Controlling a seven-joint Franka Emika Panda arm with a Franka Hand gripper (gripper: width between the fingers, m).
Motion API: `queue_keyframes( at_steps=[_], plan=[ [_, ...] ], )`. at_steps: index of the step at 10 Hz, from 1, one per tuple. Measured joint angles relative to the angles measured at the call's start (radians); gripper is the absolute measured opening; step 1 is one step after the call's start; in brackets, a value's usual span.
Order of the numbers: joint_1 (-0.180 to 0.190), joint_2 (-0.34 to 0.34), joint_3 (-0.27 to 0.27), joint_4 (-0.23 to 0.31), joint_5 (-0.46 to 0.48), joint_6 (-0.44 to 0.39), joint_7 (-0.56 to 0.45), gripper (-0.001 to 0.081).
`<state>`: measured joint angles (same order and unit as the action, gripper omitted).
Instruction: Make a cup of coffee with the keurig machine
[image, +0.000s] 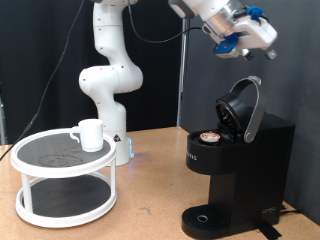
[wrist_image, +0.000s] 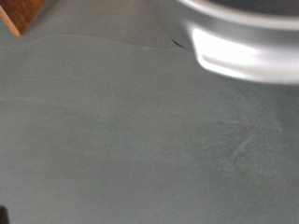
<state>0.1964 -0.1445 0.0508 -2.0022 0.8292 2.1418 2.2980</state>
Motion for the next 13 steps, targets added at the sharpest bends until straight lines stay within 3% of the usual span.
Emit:
queue_keyframes(
  at_steps=[4,9,10,11,13],
  plan=[
    [0.008,0.037,0.056,0.004,-0.045,0.006,0.032,0.0734],
    [0.007,0.042,0.058,-0.006,-0.073,-0.032,0.030,0.0707],
    [0.006,0.042,0.056,-0.009,-0.073,-0.038,0.030,0.0573],
    [0.004,0.041,0.054,-0.011,-0.073,-0.047,0.029,0.0573],
    [-0.002,0.039,0.053,-0.019,-0.075,-0.052,0.029,0.0230]
  ],
)
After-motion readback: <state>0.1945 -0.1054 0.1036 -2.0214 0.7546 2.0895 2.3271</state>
